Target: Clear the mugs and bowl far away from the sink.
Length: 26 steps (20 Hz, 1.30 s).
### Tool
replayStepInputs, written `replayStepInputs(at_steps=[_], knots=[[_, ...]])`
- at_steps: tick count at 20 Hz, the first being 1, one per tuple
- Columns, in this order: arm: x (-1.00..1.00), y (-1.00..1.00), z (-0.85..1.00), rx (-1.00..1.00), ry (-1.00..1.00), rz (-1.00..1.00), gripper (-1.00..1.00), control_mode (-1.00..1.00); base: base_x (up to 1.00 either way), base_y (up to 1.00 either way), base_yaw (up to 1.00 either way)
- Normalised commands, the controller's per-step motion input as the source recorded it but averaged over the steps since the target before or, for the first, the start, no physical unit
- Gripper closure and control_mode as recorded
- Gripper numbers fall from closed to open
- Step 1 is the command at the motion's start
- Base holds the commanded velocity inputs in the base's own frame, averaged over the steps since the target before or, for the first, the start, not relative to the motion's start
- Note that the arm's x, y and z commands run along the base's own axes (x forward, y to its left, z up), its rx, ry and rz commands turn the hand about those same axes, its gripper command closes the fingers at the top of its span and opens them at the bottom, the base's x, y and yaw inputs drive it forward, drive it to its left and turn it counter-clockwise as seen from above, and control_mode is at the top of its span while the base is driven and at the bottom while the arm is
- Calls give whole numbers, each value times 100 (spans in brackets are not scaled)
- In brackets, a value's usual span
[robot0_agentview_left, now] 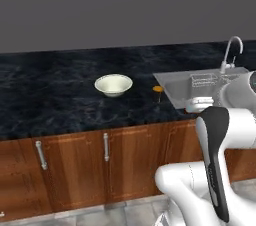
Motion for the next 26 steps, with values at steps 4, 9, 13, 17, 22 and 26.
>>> replayStepInputs(at_steps=[4, 9, 13, 17, 22, 26], knots=[[0, 0, 0, 0, 0, 0, -100, 100, 83, -11, -1], [0, 0, 0, 0, 0, 0, -100, 100, 43, -26, 0], [0, 0, 0, 0, 0, 0, -100, 100, 12, 0, 0], [0, 0, 0, 0, 0, 0, -100, 100, 54, 0, -4], [0, 0, 0, 0, 0, 0, -100, 100, 74, 0, -6], [0, 0, 0, 0, 0, 0, -100, 100, 29, 0, -2]])
